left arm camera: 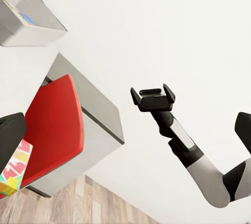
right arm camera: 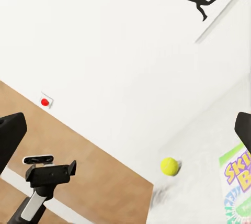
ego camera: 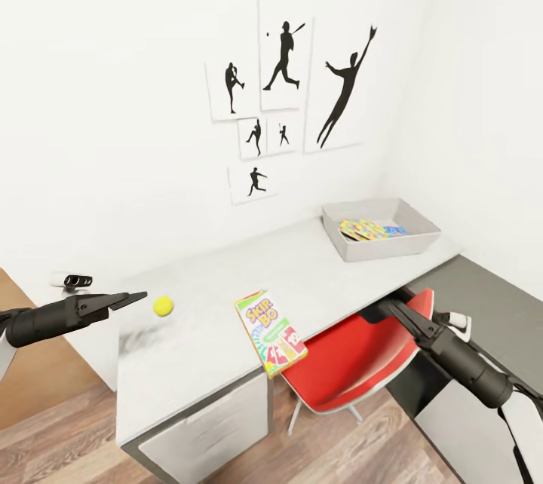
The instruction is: Put all the toys in the child's room - the three board games (two on the bed and one on the table), the two jigsaw puzzles on the table, and the tennis ball on the table - inside the toy box on the table in the child's room.
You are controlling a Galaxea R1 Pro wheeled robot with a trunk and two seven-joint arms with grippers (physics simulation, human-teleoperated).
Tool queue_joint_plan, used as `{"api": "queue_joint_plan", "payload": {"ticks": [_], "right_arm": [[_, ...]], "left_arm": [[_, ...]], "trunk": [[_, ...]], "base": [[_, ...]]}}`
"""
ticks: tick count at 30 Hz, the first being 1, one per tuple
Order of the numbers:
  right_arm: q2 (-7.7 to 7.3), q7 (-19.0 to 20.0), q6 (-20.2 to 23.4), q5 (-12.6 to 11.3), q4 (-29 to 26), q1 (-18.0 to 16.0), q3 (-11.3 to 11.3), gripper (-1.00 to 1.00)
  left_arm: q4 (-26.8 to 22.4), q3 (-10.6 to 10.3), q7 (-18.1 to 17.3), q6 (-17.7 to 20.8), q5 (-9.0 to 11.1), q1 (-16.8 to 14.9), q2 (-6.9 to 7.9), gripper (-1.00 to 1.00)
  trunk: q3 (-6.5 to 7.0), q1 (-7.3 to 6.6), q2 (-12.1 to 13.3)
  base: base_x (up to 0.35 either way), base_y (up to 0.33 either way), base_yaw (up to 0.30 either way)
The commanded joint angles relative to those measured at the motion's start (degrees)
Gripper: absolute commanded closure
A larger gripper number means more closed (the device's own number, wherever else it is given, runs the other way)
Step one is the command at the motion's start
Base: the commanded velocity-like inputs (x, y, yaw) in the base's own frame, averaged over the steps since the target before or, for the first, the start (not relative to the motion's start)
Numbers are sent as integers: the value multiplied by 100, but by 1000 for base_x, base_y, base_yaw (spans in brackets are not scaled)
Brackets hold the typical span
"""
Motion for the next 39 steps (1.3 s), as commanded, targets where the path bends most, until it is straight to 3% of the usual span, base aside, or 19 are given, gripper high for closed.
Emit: {"api": "queue_joint_plan", "payload": {"ticks": [1, 17, 39], "right_arm": [[-1, 10, 35, -21, 13, -5, -29, -100], [-45, 269, -172, -13, 51, -5, -130, -100], [-63, 296, -194, -14, 35, -5, -126, -100]], "left_arm": [[-1, -2, -21, 61, -1, -4, 0, -100], [-7, -30, -21, 52, -5, -4, -11, -100], [-10, -30, -21, 55, -6, -4, -14, -100]], "trunk": [[-2, 4, -11], [151, 4, -11], [361, 4, -11]], "base": [[0, -3, 0], [0, -216, 0], [-45, -245, 29]]}}
